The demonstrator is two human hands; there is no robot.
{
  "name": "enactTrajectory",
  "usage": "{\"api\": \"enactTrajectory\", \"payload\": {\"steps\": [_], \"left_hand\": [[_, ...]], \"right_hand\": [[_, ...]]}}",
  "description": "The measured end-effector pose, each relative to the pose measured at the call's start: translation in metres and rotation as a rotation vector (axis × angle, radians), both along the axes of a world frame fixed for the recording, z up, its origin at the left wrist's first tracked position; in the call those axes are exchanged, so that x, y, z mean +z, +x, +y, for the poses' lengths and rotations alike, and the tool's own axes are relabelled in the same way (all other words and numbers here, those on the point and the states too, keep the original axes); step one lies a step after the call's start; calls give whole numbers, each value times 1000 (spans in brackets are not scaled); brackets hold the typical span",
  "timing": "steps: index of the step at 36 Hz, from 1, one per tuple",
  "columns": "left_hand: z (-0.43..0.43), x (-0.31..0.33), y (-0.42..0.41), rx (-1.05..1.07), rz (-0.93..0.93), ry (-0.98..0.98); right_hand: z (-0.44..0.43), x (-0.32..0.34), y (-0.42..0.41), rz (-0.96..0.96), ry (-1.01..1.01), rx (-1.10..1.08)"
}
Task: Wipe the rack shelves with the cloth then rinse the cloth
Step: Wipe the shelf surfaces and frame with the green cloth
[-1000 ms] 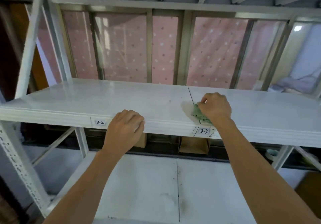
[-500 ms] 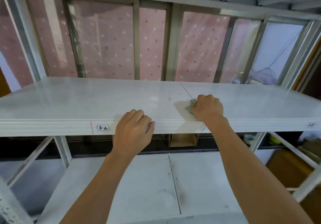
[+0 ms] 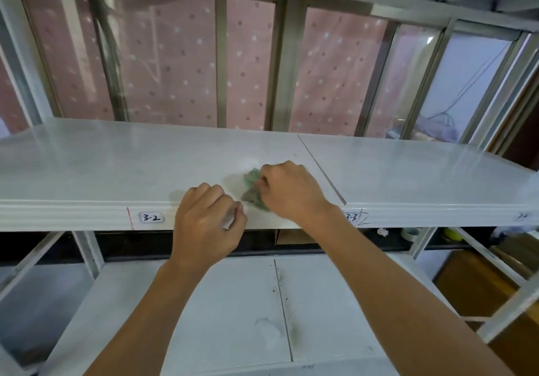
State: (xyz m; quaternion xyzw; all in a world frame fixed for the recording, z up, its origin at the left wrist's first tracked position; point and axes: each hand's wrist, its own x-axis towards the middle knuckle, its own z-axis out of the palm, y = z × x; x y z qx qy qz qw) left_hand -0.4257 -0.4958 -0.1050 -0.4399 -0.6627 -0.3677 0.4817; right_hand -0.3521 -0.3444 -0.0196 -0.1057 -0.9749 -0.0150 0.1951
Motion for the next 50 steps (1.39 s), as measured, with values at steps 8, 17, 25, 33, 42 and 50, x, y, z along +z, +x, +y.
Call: {"api": "enactTrajectory", "payload": {"steps": [8, 17, 25, 33, 42, 50], "left_hand": [[4, 8, 4, 41, 62, -16], [8, 11, 8, 77, 38, -14], [8, 10, 9, 82, 5, 3], [7, 13, 11, 72, 56, -49], [2, 17, 9, 64, 20, -91], [7, 14, 7, 58, 11, -29]], "right_hand": [[111, -2, 28, 14, -59, -341], [123, 12, -29, -76, -32, -347], [85, 9, -67, -149, 103, -49], [7, 0, -49, -60, 154, 464], [90, -1, -24, -94, 132, 97], [131, 1, -17, -100, 19, -300]]}}
